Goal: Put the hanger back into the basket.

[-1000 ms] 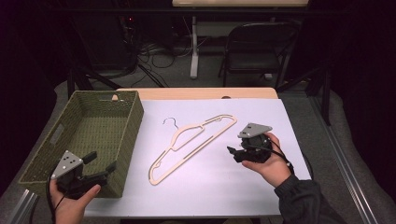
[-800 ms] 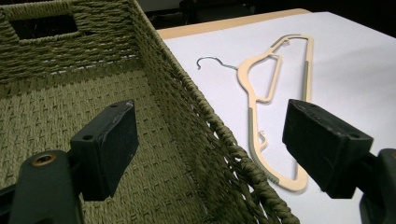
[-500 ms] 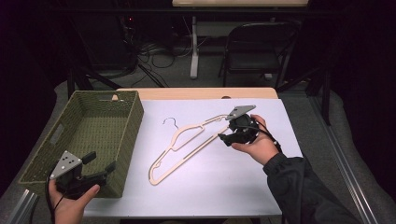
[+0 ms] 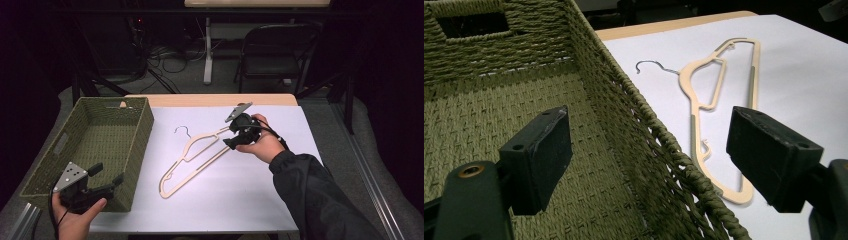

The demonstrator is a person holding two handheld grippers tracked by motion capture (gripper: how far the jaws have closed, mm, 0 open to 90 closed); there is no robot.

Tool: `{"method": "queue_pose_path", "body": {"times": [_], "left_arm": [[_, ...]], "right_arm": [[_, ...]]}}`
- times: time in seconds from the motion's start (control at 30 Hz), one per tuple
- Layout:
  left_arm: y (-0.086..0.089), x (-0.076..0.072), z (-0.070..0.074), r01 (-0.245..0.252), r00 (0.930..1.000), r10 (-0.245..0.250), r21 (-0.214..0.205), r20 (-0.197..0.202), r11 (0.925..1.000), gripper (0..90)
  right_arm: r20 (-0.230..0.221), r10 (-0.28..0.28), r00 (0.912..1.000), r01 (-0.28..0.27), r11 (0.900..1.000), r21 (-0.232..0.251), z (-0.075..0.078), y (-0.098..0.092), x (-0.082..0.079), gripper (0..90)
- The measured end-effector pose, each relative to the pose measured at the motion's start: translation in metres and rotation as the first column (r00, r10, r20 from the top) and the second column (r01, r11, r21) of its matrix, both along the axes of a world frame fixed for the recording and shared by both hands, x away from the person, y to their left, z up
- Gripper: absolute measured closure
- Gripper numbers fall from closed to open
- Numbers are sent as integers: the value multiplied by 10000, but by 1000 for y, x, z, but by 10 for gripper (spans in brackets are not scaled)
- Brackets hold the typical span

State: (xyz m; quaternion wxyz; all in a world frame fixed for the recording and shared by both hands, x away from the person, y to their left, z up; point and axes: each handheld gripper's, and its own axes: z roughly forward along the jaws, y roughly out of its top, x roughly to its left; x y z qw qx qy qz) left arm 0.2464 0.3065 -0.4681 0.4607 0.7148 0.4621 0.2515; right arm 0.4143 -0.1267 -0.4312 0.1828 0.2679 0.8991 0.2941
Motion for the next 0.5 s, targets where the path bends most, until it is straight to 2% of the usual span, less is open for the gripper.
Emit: {"method": "queue_pose_path", "body": {"times": [0.07,0.1,0.4,0.5], "left_arm": [[0,0,0,11,10000,-11,-6,-7,10000,183],[0,0,0,10,10000,-10,-5,-3,10000,183],[0,0,0,18,10000,-18,-21,-4,10000,186],[0,0,0,30,10000,-30,-36,1,10000,187]], "right_arm": [[-84,8,10000,-7,10000,19,-4,3,4,375],[-314,85,9995,-95,9994,-323,-5,4,5,372],[-865,528,9949,-584,9963,-638,-17,14,15,373],[-974,559,9937,-648,9938,-904,-20,16,16,372]]}}
